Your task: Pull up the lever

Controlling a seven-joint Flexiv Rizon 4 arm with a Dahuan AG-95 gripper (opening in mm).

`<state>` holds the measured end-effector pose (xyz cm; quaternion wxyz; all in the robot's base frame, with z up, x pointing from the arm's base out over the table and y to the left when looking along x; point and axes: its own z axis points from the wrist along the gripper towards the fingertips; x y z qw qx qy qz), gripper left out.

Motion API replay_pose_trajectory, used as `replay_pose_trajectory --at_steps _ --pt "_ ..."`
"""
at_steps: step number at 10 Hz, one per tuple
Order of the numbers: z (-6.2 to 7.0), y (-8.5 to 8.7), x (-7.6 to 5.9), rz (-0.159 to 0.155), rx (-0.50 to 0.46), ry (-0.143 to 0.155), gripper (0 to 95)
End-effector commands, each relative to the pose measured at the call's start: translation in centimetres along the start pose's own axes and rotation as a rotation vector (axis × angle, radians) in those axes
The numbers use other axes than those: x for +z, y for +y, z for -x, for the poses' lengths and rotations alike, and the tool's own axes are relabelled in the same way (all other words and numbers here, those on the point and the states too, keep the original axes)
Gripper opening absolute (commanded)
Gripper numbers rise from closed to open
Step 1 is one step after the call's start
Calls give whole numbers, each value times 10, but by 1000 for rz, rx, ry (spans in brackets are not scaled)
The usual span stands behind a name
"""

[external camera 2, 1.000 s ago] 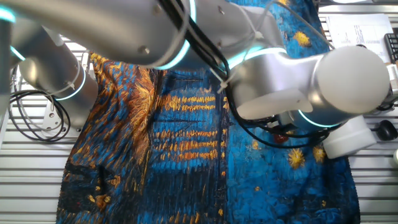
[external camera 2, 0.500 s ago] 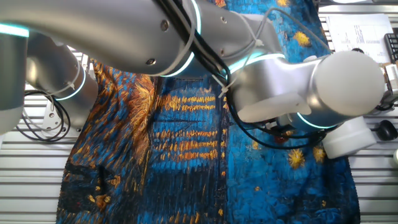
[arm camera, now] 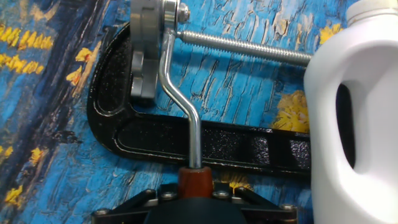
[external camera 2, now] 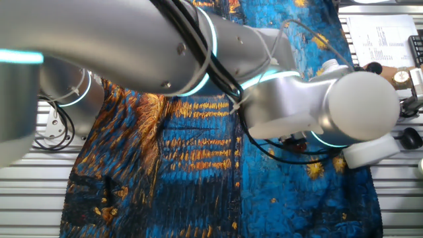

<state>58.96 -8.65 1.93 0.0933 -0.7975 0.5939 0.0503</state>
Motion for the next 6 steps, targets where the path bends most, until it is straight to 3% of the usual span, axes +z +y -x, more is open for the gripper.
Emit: replay_pose_trajectory --at_steps 1,3,6 --pt "0 4 3 8 18 0 0" --pt "1 4 0 2 17 -7 0" --pt "4 3 -10 24 15 -1 0"
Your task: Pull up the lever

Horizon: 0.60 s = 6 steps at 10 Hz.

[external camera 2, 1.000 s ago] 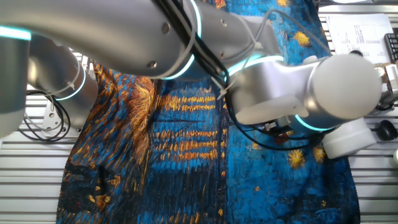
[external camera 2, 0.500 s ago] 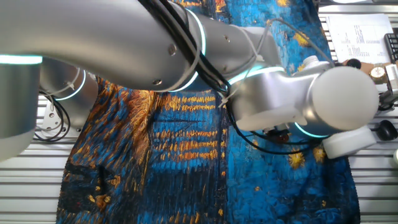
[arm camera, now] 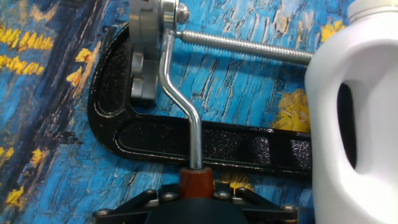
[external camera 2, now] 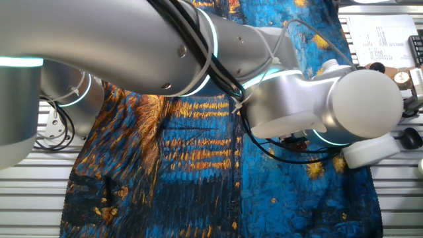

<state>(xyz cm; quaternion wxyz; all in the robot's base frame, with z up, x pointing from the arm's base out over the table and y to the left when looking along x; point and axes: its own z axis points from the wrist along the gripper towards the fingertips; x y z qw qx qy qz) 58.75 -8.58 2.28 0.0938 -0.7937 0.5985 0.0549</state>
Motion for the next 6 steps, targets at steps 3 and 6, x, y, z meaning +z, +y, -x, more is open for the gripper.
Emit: replay_pose_trajectory --at_steps 3,6 --pt "4 1 -14 29 7 33 0" --pt "7 2 -23 44 10 55 0"
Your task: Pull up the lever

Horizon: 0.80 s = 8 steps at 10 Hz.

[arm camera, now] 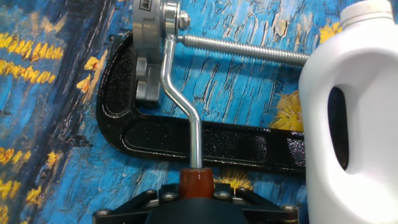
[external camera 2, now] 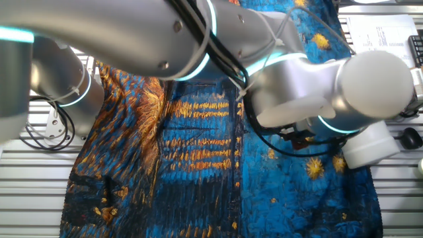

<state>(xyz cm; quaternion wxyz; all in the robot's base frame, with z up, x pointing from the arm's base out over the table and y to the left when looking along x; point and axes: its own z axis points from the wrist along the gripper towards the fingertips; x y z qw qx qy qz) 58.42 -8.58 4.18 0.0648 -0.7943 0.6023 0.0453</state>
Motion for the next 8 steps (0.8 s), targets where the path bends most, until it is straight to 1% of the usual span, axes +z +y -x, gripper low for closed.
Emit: replay_pose_trajectory --at_steps 1,3,4,6,7,8 --pt "2 1 -8 13 10 24 0" --pt "4 0 -10 16 10 21 0" --pt "5 0 -13 25 13 23 0" --pt "10 -2 -25 36 32 66 0" --pt "11 -2 -27 38 40 71 0" --pt "12 -2 -29 51 51 77 0"
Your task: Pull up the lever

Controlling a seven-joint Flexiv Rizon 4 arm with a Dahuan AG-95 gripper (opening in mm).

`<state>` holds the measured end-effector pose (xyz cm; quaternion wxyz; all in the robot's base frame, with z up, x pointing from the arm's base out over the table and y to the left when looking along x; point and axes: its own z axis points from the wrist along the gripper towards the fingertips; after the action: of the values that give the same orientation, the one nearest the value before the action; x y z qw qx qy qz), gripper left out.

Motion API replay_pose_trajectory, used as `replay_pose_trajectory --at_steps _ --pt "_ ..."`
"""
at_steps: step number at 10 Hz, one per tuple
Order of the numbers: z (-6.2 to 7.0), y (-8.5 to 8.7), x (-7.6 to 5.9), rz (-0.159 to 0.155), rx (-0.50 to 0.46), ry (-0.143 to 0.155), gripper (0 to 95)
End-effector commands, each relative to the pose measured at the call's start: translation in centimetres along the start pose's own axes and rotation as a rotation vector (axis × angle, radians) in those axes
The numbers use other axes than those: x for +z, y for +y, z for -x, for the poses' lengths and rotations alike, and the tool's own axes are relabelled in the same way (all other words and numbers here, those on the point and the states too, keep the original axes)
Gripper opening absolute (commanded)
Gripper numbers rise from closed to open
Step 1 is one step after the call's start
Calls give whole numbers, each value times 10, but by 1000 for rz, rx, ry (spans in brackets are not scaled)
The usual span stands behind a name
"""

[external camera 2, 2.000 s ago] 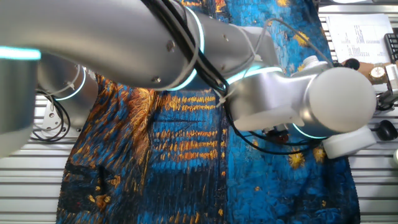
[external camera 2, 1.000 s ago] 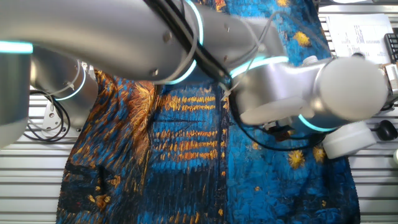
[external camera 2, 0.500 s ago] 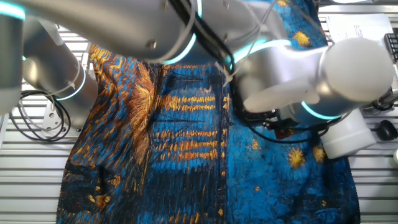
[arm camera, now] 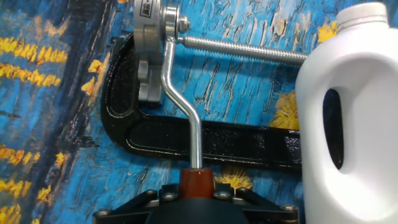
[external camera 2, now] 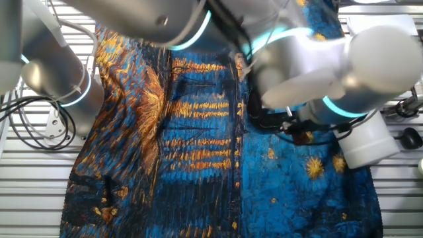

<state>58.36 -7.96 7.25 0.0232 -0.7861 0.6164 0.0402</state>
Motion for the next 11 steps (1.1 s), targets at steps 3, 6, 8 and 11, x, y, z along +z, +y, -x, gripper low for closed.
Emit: replay_pose_trajectory --at_steps 3,6,8,11 --pt "3 3 -6 -7 27 32 0" --pt "4 4 -9 -55 -34 -16 950" --pt "5 6 -14 -53 -19 -35 950" --pt "10 12 -39 -15 27 -41 570"
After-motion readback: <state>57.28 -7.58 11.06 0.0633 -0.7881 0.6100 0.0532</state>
